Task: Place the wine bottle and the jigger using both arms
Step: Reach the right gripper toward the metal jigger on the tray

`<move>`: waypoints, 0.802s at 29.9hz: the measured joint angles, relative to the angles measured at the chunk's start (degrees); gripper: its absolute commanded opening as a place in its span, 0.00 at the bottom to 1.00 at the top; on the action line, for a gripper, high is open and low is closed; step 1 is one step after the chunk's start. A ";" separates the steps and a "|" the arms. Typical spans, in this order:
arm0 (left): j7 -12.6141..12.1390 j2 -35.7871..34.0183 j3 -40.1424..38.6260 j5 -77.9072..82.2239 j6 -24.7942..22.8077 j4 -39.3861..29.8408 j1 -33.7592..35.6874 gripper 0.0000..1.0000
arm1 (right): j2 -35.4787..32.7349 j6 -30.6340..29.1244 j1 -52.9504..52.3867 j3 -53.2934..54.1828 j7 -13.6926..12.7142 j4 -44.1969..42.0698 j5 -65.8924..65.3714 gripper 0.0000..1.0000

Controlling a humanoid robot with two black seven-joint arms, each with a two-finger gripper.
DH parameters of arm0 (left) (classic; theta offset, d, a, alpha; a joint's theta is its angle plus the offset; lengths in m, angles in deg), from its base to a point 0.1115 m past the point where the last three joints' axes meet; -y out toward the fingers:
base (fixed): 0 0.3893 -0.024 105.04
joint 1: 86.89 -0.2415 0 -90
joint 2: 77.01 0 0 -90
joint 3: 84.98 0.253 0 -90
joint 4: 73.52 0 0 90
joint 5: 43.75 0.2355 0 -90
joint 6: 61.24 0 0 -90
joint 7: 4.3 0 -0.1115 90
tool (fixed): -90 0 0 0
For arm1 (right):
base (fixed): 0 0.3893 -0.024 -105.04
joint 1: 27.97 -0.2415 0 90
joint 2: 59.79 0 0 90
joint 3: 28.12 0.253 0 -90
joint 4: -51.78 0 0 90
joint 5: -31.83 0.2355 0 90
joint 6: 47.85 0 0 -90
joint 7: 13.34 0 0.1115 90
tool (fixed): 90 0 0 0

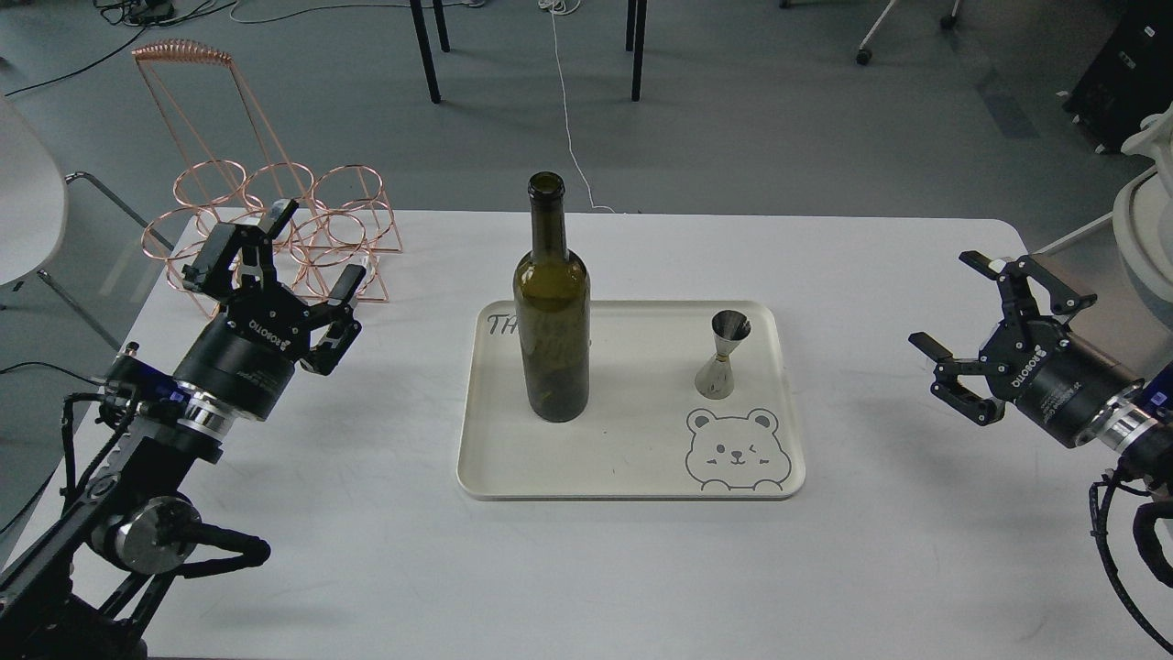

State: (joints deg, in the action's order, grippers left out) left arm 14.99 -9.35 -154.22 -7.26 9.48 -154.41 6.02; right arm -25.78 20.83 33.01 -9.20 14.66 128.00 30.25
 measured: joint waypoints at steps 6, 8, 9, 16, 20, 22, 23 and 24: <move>3.04 -0.46 -0.74 0.22 0.03 -0.38 -0.22 0.98 | 0.28 2.03 0.01 0.52 0.00 -0.07 -3.55 0.99; 3.51 -0.60 -0.75 -0.04 -0.10 -0.12 -0.22 0.98 | 0.19 3.66 -0.05 1.05 0.00 0.21 -9.75 0.99; 3.71 -0.66 -0.75 0.01 -0.19 -0.02 -0.24 0.98 | 0.01 4.88 -0.17 1.64 0.00 0.40 -15.44 0.99; 4.13 -1.25 -0.62 0.35 -0.67 0.11 -0.22 0.98 | 0.35 22.57 0.07 2.65 0.01 0.23 -56.15 0.99; 4.18 -1.45 -0.62 0.26 -0.72 -0.04 0.10 0.98 | 3.79 39.50 0.68 0.68 0.01 -1.27 -80.94 0.99; 4.18 -1.48 -0.62 0.25 -0.73 -0.10 0.19 0.98 | 6.85 44.67 0.48 -0.07 0.02 -3.74 -87.68 0.99; 4.18 -1.49 -0.62 0.24 -0.73 -0.13 0.20 0.98 | 8.35 46.30 0.30 -0.18 0.02 -5.36 -90.19 0.99; 4.18 -1.49 -0.62 0.24 -0.73 -0.17 0.22 0.98 | 9.57 47.55 0.14 -0.27 0.01 -7.30 -92.71 0.99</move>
State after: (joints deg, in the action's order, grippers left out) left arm 19.17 -10.83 -154.84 -7.02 8.75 -154.59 6.25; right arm -16.20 68.38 33.15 -9.48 14.67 120.70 -62.46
